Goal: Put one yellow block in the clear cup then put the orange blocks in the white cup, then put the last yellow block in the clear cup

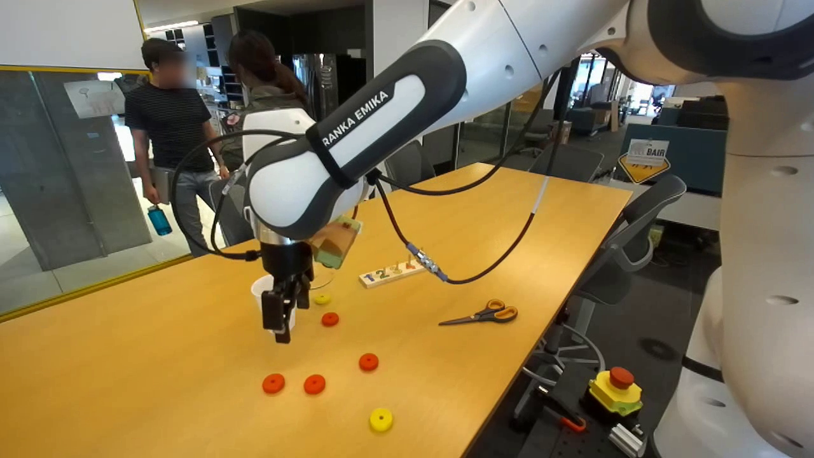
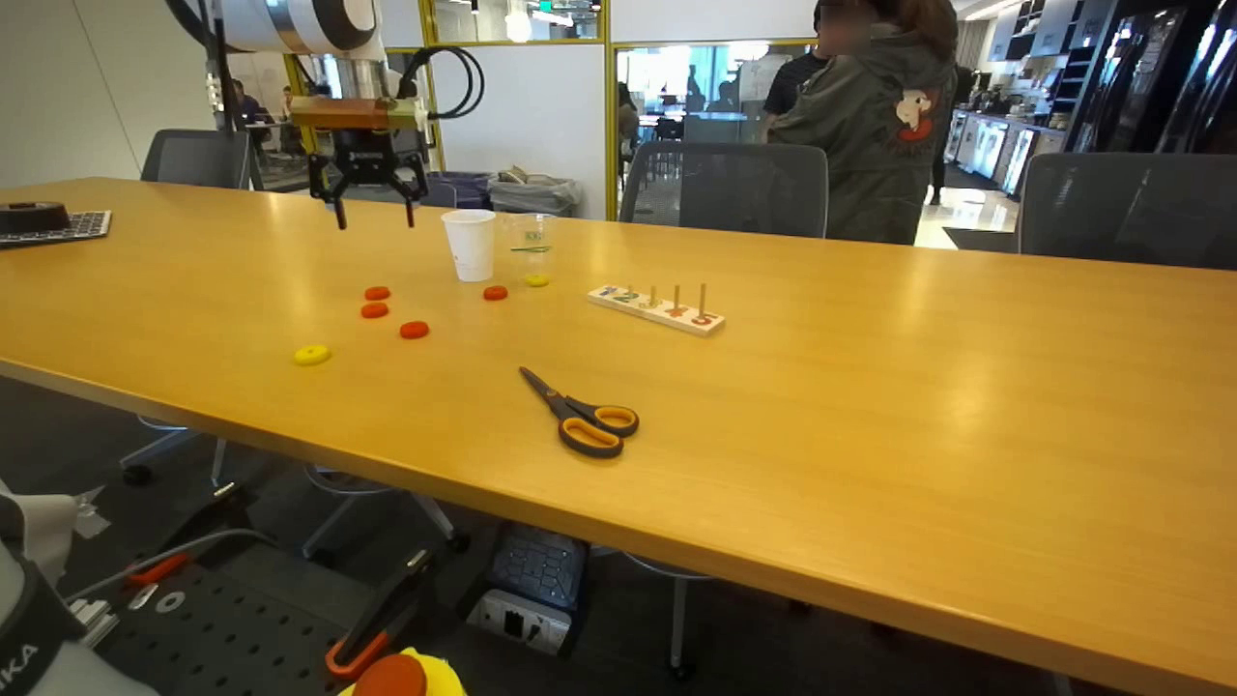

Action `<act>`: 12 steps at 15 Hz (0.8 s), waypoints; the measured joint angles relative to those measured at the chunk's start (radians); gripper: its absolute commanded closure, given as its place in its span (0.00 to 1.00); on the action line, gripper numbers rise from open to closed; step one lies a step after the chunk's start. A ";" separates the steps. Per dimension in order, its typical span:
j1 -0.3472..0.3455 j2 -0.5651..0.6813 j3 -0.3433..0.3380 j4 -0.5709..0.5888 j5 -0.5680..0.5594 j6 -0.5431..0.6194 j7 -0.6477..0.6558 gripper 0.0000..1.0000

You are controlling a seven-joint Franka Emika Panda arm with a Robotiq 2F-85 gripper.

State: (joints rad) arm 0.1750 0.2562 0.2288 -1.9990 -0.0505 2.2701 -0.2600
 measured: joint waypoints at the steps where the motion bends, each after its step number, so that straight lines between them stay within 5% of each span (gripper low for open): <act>1: 0.003 0.003 0.004 -0.021 0.000 0.010 0.001 0.00; 12: 0.076 0.151 0.007 -0.067 -0.035 0.175 0.049 0.00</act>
State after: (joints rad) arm 0.2506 0.4070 0.2355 -2.0659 -0.0857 2.4449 -0.2114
